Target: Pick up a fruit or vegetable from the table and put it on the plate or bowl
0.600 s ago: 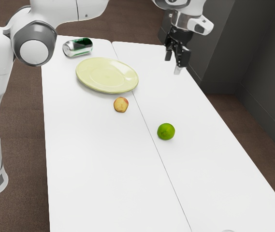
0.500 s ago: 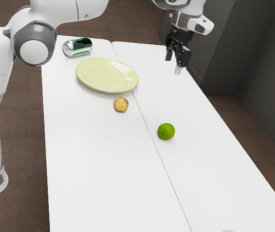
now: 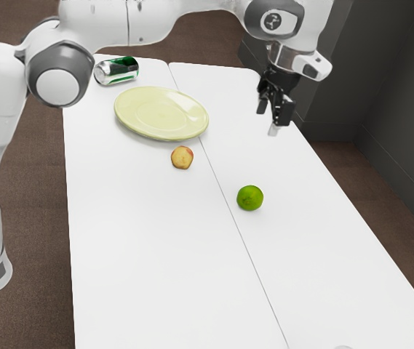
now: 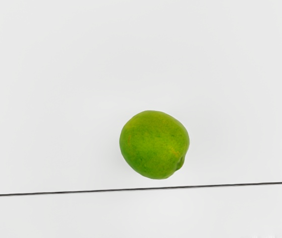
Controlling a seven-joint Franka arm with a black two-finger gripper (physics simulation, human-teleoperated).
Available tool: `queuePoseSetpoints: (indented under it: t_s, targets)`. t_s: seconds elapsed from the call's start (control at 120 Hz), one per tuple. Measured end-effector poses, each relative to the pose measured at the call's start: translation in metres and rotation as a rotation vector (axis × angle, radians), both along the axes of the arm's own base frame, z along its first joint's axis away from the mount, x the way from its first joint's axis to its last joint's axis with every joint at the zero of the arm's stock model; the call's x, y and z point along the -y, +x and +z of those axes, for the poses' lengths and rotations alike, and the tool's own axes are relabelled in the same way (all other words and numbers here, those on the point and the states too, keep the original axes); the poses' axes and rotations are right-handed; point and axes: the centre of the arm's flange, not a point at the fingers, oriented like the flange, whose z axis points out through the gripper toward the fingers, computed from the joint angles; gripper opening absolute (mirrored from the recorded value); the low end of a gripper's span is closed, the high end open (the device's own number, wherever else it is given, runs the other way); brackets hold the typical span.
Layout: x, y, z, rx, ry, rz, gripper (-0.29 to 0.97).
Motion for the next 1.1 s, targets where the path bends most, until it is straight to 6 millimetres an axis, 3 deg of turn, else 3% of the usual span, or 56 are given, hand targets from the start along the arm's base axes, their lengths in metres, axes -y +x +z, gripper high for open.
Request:
queuePoseSetpoints:
  t_s: [0.117, 0.325, 0.458, 0.792, 1.1]
  targets:
    - [0.007, 0.013, -0.036, -0.035, -0.002, -0.009, 0.68]
    - [0.003, 0.028, -0.083, -0.071, -0.003, 0.0, 0.68]
    - [0.003, 0.012, -0.121, -0.097, -0.008, 0.002, 0.68]
    - [0.011, 0.006, -0.144, -0.014, -0.056, 0.004, 0.68]
    - [0.017, 0.013, -0.158, 0.016, -0.084, 0.008, 0.68]
